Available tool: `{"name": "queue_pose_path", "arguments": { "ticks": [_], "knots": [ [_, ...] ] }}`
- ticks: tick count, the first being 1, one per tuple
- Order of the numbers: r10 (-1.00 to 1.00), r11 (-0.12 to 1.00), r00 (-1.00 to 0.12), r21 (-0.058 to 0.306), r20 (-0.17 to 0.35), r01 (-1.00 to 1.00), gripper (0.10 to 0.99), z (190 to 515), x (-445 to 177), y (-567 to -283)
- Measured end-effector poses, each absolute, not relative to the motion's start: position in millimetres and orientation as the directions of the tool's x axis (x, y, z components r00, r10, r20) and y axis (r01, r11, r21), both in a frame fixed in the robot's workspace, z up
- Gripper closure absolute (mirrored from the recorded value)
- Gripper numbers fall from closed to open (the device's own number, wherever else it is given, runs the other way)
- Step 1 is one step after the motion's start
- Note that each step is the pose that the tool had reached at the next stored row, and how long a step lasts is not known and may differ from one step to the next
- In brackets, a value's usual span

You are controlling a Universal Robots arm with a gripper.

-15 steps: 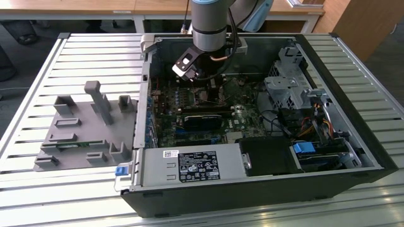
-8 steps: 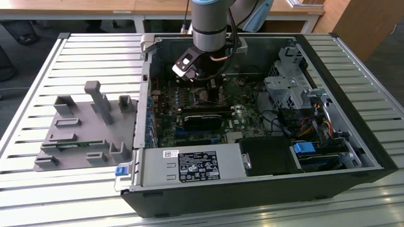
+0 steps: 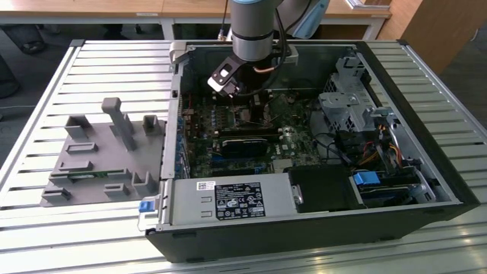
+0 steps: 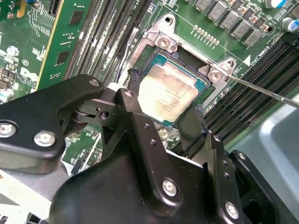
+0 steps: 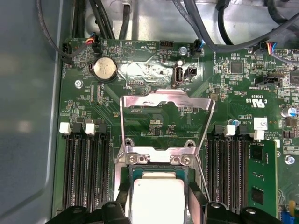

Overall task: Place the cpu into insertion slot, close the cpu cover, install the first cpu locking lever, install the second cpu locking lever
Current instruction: 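Place the cpu into insertion slot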

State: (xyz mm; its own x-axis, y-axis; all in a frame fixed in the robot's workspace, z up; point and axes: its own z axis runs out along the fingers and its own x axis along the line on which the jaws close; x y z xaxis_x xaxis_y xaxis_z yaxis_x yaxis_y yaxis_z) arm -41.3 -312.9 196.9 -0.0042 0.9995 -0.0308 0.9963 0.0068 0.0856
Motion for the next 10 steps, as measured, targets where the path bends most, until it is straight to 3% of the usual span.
{"name": "queue_pose_path", "arguments": {
  "ticks": [6, 8, 9, 10],
  "knots": [
    [1.0, 0.007, -0.004, 0.079, -0.031, 0.997, 0.502, 203.7, -40.0, -312.9],
    [1.0, 0.007, -0.005, 0.074, -0.031, 0.997, 0.624, 205.1, -38.4, -312.9],
    [1.0, 0.007, -0.005, 0.07, -0.031, 0.998, 0.624, 205.5, -37.2, -312.9],
    [1.0, 0.007, -0.005, 0.065, -0.031, 0.998, 0.682, 206.0, -36.1, -312.9]
  ]
}}
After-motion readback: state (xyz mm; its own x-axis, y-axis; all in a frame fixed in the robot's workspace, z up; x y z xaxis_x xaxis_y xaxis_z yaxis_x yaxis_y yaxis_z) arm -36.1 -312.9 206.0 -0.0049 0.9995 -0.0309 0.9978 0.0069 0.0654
